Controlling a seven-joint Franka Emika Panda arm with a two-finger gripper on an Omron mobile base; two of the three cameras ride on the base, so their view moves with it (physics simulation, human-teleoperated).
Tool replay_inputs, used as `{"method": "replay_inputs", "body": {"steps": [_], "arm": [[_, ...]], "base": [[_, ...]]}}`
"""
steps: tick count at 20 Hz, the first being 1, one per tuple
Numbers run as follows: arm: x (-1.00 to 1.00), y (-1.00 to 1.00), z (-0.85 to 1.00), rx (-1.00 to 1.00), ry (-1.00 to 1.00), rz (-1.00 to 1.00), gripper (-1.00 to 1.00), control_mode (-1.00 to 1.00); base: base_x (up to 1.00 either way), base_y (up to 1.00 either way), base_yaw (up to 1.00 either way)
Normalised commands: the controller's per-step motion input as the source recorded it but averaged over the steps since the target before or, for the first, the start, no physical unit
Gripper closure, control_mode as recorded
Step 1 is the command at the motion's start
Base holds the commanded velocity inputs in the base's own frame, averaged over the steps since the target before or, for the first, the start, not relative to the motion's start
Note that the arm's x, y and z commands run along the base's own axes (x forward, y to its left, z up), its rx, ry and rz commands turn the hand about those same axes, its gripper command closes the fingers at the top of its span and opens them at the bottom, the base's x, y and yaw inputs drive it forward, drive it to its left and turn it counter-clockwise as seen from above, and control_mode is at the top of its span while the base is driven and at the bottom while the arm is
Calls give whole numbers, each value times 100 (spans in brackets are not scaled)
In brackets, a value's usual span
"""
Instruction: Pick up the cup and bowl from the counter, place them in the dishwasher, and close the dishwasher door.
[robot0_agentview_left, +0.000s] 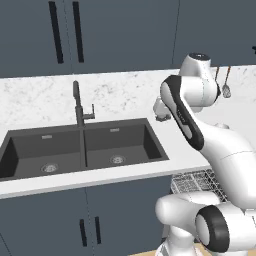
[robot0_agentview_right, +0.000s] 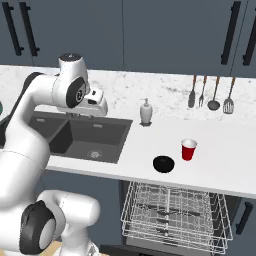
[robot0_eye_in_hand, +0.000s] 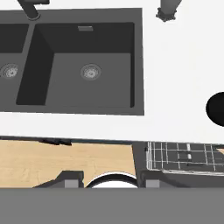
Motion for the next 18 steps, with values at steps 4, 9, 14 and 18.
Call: {"method": "replay_inputs", "body": {"steps": [4,9,14,18], "arm": [[-32,0,0,0,-7,0,-100,-100],[-62,0,-32,-2,9,0,-100,-100],[-48,-3,-44,-4,15,0,-100,-100],[-27,-14,-49,0,9,0,-100,-100]], "base": [[0,0,0],[0,0,0],[0,0,0],[0,0,0]]}}
